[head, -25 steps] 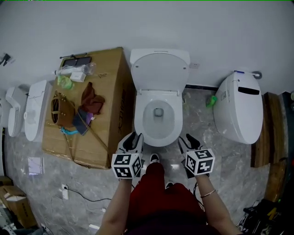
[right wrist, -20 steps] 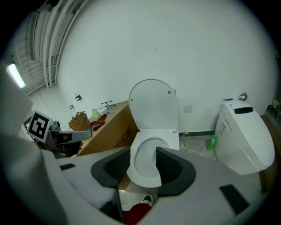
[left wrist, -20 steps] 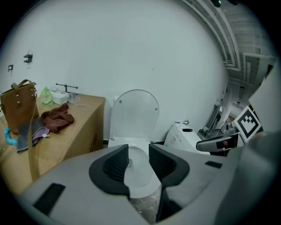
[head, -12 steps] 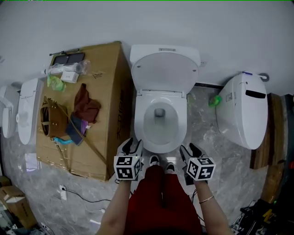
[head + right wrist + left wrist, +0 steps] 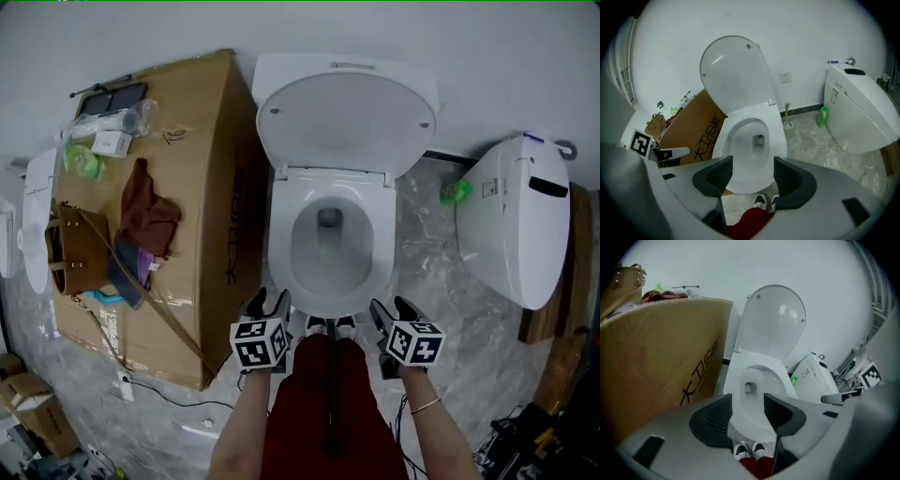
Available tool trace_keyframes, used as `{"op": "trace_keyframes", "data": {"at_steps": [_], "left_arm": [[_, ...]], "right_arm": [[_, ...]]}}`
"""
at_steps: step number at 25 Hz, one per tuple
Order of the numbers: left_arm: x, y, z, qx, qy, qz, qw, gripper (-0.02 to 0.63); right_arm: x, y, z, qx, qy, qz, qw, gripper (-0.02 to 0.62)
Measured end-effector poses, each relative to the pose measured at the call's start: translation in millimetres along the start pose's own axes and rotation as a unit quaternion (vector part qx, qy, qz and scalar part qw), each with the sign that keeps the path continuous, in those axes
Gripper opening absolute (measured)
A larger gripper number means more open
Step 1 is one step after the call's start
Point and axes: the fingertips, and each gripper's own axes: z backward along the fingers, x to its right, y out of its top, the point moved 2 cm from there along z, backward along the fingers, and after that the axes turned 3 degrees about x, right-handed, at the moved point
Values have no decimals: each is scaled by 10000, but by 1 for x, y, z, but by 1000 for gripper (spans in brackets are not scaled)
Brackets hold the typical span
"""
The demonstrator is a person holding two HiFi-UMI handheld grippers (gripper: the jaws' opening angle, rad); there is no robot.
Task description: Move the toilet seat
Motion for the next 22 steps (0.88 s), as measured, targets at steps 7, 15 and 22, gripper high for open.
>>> {"op": "trace_keyframes", "data": {"at_steps": [7, 15, 22], "left_arm": [[-26, -39, -55, -266, 187, 385, 9987, 202], [-43, -63, -93, -490, 271, 584, 9967, 225], [-45, -78, -111, -774, 95, 702, 9945, 242]], "right_arm": [[36, -32, -58, -388, -72, -380, 9985, 302], [67, -52, -101, -721, -177, -404, 9964, 322], [69, -66, -116, -878, -100, -679, 9938, 327]]}}
